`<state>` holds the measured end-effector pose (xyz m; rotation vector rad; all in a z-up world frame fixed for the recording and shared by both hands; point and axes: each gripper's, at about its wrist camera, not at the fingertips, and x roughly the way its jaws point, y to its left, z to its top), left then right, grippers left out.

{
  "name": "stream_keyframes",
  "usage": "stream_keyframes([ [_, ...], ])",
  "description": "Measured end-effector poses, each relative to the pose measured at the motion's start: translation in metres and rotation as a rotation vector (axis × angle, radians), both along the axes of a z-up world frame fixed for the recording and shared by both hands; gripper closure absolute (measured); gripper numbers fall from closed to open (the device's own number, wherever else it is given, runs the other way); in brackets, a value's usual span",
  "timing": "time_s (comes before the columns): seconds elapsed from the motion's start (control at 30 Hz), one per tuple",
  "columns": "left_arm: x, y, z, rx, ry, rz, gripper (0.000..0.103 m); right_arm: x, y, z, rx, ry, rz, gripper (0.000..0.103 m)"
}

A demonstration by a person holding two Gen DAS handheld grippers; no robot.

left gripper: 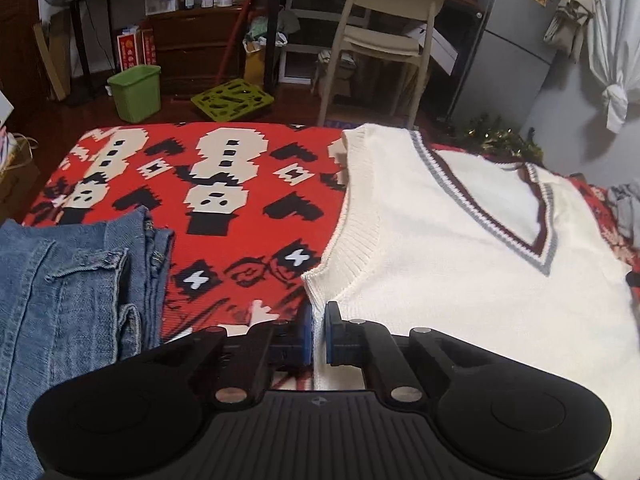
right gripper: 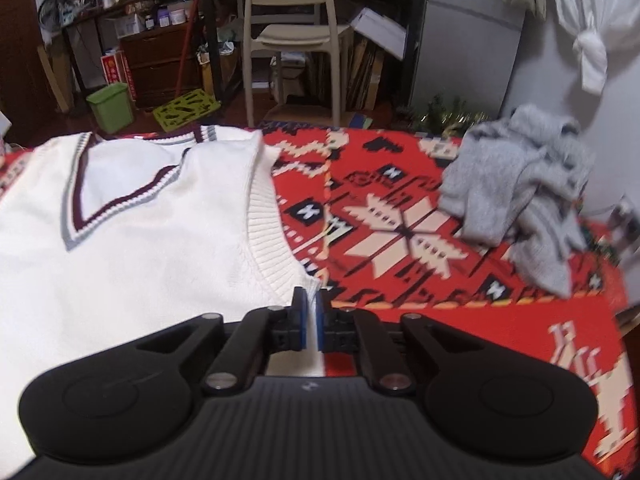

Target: Fold clothes

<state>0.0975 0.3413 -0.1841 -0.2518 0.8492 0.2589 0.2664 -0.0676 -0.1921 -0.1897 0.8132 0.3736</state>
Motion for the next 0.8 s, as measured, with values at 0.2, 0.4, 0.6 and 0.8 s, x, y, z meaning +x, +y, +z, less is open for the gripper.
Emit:
stream_keyframes([
  [0.2,-0.001,-0.012,0.005,0.110,0.018,-0.010,0.075,-0.004,0.001,-0.002,-0.021,-0.029,0.004,0.096],
  [0.4,-0.016,-0.016,0.029,0.106,-0.057,0.028,0.043,-0.018,-0.007,0.021,0.027,-0.090,-0.023,0.085],
  [0.6,-0.013,-0.049,0.036,0.020,-0.087,-0.070,0.040,-0.036,0.019,0.025,0.085,-0.042,0.097,0.085],
  [0.8,0.012,-0.060,0.006,0.002,-0.015,-0.099,0.043,-0.033,0.050,0.006,0.058,0.017,0.161,0.085],
])
